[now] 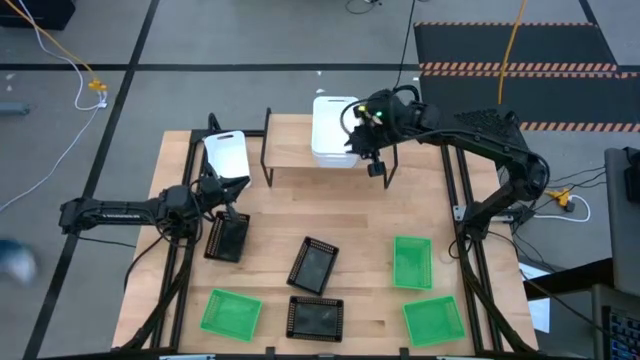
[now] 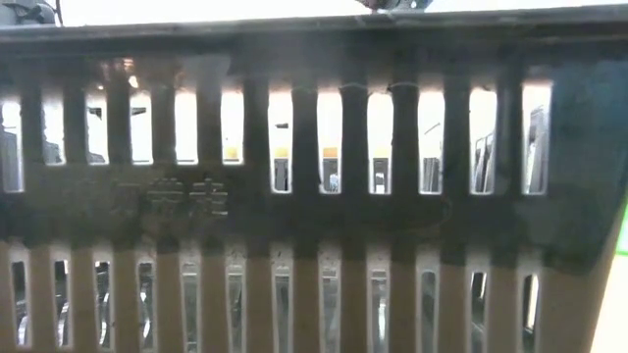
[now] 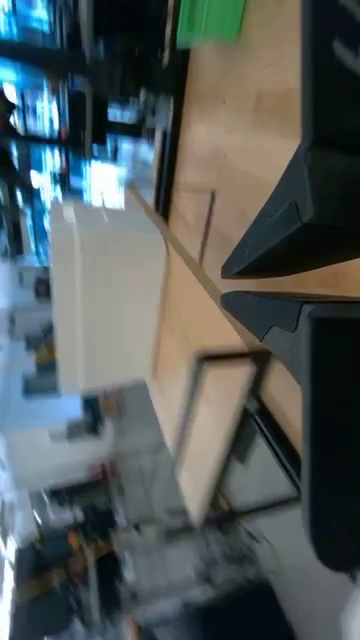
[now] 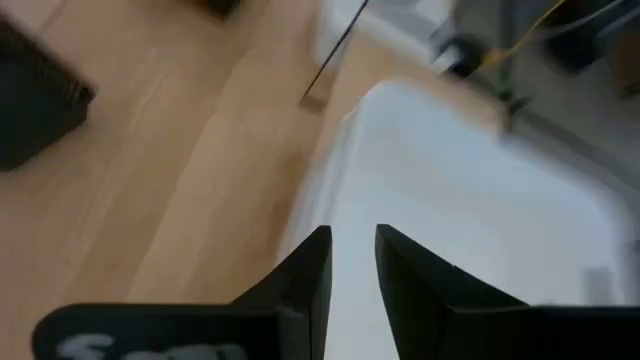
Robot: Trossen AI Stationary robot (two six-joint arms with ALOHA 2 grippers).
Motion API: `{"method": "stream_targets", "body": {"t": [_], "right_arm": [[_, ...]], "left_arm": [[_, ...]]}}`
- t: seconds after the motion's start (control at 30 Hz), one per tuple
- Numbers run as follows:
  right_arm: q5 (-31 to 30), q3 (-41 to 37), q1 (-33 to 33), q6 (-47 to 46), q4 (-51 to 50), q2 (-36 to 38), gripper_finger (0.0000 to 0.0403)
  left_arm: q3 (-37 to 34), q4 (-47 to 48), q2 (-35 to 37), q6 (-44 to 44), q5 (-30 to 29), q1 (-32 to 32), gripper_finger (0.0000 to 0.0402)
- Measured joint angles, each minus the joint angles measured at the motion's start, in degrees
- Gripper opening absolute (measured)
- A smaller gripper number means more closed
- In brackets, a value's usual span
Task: Stack baskets on shelf by color
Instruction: Stack the right white bin on top of the other white bin on the shelf, then stack the white bin on top of the other white bins on the shelf
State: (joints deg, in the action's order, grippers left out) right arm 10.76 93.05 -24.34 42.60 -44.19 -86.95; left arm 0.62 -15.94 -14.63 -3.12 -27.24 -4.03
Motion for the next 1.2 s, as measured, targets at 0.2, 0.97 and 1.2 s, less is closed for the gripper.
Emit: {"method": "stream_targets", "body": {"t": [0.2,0.97,1.2], "right_arm": [[5.99,-0.04,0.48,-8.54,3.8,5.03,0.0077],[4.15,-48.15,13.29,-21.18,56.36,26.88,0.0077],[4.13,-49.47,13.58,-21.21,56.37,27.31,0.0077]], "left_arm": [[3.09,9.27,0.0,3.27,-5.0,-0.03,0.0036],[17.16,36.75,-26.17,27.54,-6.73,-9.93,0.0161],[17.16,32.94,-29.5,27.65,-0.11,-13.69,0.0157]]}}
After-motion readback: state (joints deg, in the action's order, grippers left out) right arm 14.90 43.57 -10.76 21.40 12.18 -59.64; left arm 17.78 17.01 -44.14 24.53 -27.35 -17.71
